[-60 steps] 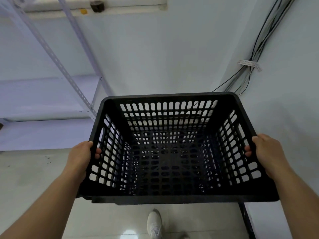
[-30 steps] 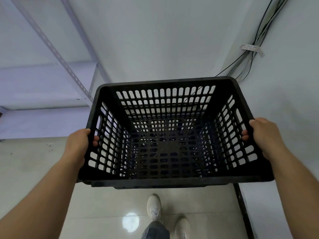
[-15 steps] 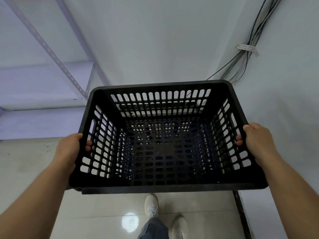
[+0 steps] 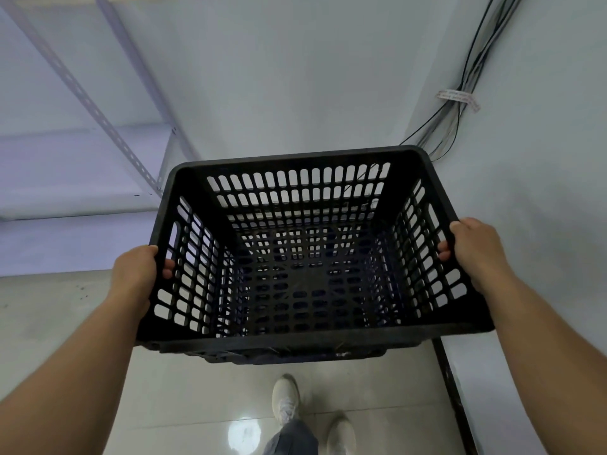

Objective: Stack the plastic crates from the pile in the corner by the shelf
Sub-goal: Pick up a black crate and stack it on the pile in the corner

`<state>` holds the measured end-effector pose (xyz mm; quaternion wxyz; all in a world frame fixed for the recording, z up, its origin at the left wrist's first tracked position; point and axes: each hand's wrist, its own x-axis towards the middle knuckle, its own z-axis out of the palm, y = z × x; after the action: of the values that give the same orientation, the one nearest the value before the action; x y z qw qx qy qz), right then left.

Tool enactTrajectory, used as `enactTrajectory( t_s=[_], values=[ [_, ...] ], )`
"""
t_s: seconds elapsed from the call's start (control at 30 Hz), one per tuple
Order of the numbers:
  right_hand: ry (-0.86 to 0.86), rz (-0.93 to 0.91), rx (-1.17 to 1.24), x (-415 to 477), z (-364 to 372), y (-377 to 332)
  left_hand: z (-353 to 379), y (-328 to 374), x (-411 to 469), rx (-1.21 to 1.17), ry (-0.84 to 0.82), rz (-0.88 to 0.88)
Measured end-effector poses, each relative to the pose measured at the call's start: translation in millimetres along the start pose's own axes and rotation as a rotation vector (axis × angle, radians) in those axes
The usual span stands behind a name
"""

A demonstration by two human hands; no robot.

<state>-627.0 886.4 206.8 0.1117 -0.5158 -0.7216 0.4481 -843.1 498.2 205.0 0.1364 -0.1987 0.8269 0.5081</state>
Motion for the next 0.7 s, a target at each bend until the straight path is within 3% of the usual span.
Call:
enactTrajectory(
  t_s=[0.7],
  values=[
    [0.011,-0.058,-0.027,10.6,3.3,2.3,3.3,-2.3,7.2,0.0,0.006,0.024]
  ],
)
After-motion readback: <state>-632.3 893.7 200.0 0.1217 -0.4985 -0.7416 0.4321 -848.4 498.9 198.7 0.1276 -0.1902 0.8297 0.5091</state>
